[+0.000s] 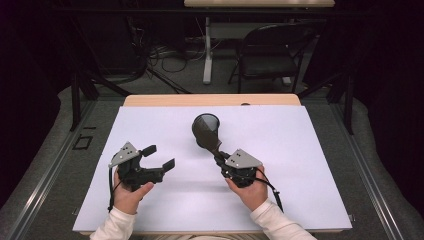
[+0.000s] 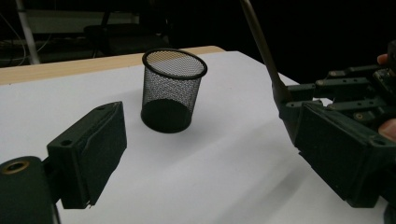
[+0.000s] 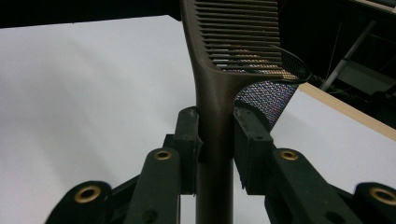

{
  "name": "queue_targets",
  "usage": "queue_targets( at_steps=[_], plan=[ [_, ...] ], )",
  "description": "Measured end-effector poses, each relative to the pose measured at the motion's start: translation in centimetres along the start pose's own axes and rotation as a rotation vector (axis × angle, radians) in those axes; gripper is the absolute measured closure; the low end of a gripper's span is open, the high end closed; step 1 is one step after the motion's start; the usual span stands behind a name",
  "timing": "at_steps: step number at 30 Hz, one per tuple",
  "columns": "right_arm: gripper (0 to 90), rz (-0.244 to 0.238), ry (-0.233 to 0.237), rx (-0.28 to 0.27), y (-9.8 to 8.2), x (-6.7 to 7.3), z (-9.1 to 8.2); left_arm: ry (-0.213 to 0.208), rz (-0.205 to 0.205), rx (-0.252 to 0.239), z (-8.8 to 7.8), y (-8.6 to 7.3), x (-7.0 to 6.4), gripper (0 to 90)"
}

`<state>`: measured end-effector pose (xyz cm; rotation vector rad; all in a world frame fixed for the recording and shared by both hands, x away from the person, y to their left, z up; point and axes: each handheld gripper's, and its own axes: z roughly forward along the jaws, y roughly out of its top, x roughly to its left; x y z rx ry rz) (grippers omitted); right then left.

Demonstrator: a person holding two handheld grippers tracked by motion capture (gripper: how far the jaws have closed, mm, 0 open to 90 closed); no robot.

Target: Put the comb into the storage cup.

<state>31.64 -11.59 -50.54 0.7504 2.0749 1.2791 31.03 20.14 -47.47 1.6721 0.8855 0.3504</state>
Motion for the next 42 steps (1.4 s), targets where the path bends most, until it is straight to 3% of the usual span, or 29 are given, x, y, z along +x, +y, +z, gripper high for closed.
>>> queue_targets(
  at_steps=[3,13,28,36,42],
  plan=[
    [72.4,0.001,0.000,-0.001,0.0,-0.1,0.0,0.010,-0.005,0.013,0.4,0.7,0.0,11.3],
    [72.4,0.014,-0.001,-0.003,0.1,-0.2,-0.1,-0.017,-0.053,0.028,1.8,2.0,0.1,11.3],
    [72.4,0.017,0.001,-0.007,0.1,-0.2,-0.2,-0.057,-0.018,0.035,3.1,3.3,-1.1,15.8],
    [72.4,0.024,-0.004,-0.013,0.3,-0.3,-0.3,-0.072,-0.042,0.044,3.8,3.9,-1.6,23.2],
    [72.4,0.030,-0.005,-0.017,0.3,-0.4,-0.4,-0.076,-0.068,0.009,4.2,4.1,-1.9,32.6]
  ],
)
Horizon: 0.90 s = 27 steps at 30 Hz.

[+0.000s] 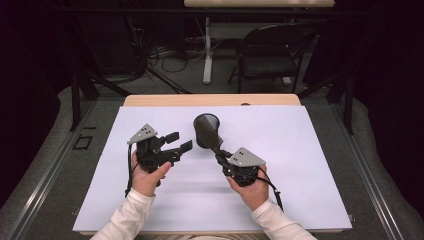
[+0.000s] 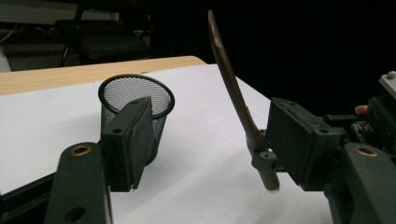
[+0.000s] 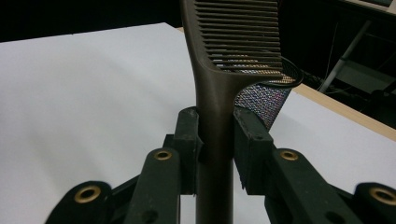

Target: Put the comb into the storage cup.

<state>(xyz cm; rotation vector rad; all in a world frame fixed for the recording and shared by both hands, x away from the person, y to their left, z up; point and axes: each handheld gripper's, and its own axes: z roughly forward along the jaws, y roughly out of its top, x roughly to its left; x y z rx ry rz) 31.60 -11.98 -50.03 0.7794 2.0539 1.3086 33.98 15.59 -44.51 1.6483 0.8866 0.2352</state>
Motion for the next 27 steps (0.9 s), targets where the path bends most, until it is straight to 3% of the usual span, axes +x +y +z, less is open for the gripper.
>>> queue_targets(
  at_steps=[5,7,10,17,27],
  plan=[
    [72.5,0.001,-0.002,-0.004,0.0,0.1,0.0,-0.019,-0.021,0.002,0.5,0.4,-0.3,36.7],
    [72.4,0.001,-0.003,-0.006,0.0,0.1,0.0,-0.011,-0.044,-0.008,0.6,0.5,-0.5,37.2],
    [72.4,-0.006,-0.007,-0.007,0.0,0.2,0.0,-0.037,-0.074,-0.016,1.0,0.8,-0.7,41.6],
    [72.4,-0.017,-0.015,-0.008,-0.1,0.3,0.0,-0.030,-0.106,-0.025,1.6,0.9,-1.1,44.7],
    [72.4,-0.022,-0.011,-0.009,-0.1,0.5,0.1,-0.015,-0.110,-0.013,1.6,0.3,-0.8,50.0]
  ],
)
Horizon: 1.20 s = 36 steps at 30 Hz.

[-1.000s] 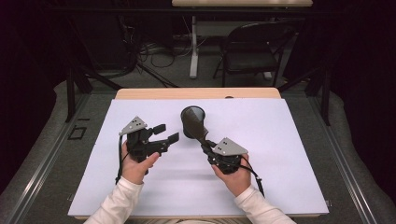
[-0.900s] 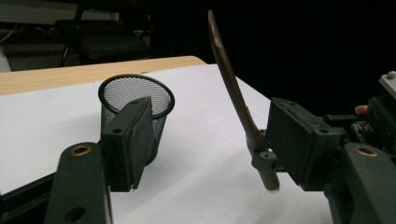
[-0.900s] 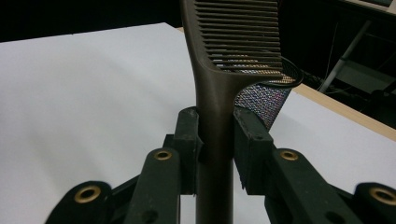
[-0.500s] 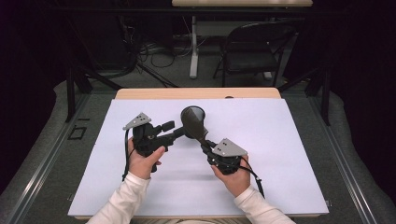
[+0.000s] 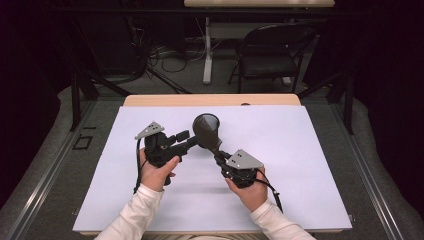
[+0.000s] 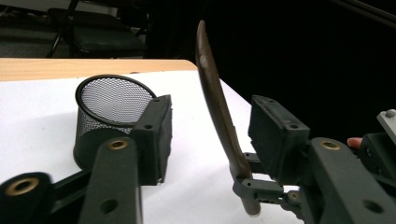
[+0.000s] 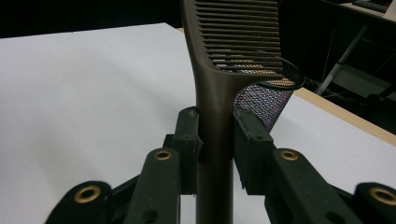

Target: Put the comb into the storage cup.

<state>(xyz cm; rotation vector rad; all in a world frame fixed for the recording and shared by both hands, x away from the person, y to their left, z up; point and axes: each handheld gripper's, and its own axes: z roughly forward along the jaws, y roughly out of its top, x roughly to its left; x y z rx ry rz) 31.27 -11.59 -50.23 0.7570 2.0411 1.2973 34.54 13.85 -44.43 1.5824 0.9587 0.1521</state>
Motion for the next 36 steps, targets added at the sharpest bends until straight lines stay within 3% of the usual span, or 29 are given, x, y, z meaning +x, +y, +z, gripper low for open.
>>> queue_targets(
  at_steps=[2,4,13,22,36],
  plan=[
    [72.4,-0.001,0.001,0.000,0.0,0.0,0.0,-0.004,-0.004,0.007,0.0,-0.1,0.3,50.8],
    [72.4,-0.003,0.001,0.002,0.0,0.1,0.0,-0.029,-0.034,0.016,0.0,-0.2,0.5,53.7],
    [72.4,-0.018,0.003,0.008,-0.1,0.4,0.1,-0.028,-0.065,0.044,0.2,-0.4,0.9,56.9],
    [72.4,-0.024,0.008,0.014,-0.1,0.6,0.2,-0.065,-0.144,0.069,0.1,-0.3,1.4,61.7],
    [72.4,-0.036,0.026,0.022,-0.2,1.1,0.4,-0.065,-0.141,0.069,0.0,-0.4,1.3,70.4]
  ],
)
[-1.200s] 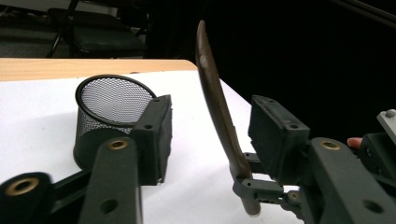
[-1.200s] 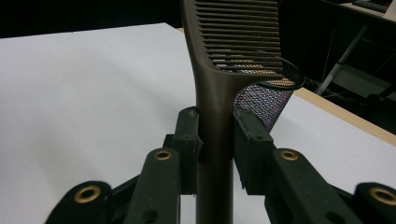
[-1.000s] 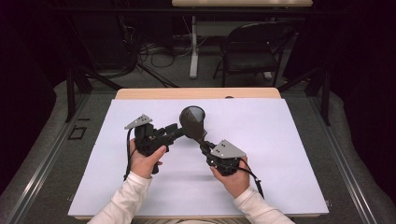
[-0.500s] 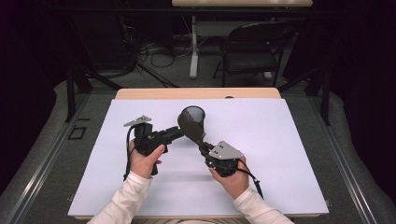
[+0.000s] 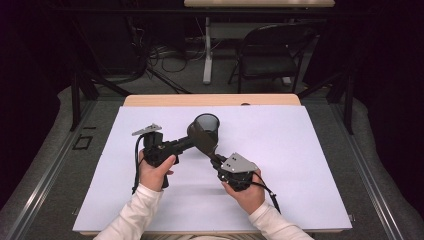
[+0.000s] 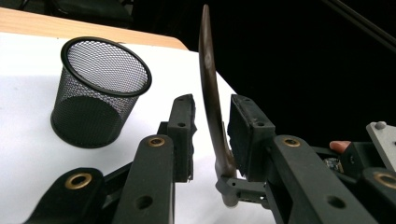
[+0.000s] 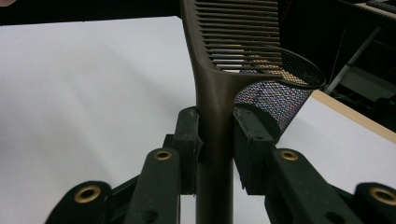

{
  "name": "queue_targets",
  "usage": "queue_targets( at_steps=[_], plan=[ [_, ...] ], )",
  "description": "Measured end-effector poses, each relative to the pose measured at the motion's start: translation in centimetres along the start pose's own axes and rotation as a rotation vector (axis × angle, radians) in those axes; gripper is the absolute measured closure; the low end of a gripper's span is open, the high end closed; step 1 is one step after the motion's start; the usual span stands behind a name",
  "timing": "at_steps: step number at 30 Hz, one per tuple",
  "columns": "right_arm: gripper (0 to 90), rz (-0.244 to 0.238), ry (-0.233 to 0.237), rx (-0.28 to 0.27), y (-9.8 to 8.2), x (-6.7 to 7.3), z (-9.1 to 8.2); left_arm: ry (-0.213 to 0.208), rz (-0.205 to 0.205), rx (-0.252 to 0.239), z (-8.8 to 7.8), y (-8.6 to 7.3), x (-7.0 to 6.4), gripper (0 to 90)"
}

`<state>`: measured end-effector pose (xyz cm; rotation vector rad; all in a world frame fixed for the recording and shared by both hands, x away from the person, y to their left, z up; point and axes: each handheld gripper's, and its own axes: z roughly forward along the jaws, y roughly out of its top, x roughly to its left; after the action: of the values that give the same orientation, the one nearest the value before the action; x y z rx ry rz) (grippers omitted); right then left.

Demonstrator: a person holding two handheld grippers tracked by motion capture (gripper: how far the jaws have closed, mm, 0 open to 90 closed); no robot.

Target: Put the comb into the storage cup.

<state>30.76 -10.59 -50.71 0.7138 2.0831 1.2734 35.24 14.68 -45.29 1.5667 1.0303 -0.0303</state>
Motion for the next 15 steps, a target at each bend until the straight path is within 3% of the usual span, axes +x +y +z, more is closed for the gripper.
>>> queue_targets(
  at_steps=[15],
  plan=[
    [72.4,-0.007,0.015,0.006,-0.10,0.57,0.23,0.003,-0.016,-0.009,-0.25,0.04,0.13,77.2]
  ],
)
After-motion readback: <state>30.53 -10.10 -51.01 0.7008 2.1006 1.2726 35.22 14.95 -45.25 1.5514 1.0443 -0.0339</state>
